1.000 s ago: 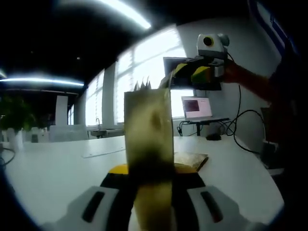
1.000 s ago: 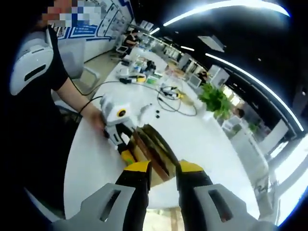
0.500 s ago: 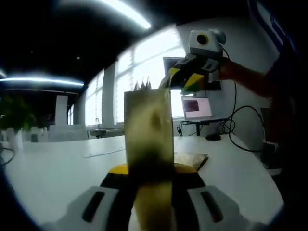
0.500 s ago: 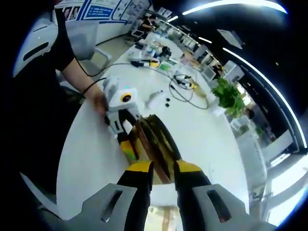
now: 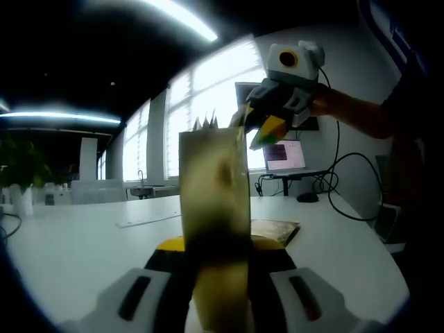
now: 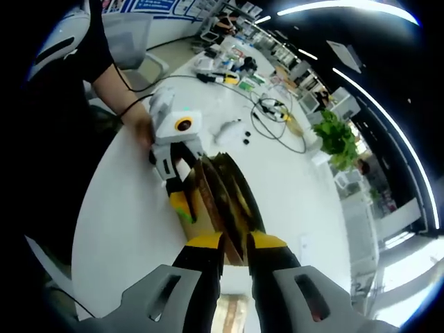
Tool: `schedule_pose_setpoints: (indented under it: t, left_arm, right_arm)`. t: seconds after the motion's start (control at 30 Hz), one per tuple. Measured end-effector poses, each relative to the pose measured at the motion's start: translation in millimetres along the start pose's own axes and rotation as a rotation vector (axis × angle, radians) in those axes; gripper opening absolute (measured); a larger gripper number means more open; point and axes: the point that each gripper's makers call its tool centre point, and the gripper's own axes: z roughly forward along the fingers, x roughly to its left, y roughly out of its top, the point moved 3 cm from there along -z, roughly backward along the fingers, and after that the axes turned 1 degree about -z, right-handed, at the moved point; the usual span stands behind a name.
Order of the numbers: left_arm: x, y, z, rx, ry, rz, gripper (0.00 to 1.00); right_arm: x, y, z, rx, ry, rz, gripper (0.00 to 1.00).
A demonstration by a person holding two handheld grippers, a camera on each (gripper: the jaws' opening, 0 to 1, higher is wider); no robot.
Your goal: Extract single mask from mask box in order stack masks on table
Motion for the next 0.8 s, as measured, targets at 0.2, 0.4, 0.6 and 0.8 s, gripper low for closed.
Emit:
schedule_pose_setpoints:
  t: [0.2,0.4,0.6,0.8]
  left_arm:
    - [-0.3,-0.1,0,0.000,-0.001,0.002,0.32]
    - [-1.2,0.1,0,0.001,-0.001,0.004,0.32]
    - [-1.9,0.2,0,0.002,-0.001,0.004,0.32]
    - [-2.2,0.3,1,0.003,-0.002,0.007,0.32]
  right_arm:
    - [-1,9.4,6,-0.023,0.022,-0.013,0.06]
    - [-3,15.0,12,-0.021,0.043,-0.028,0.04]
    - [-2,17.3,19,0.008,0.099,-0.061,0.04]
    - [2,18.7,25,0.068,0.183,-0.074,0.03]
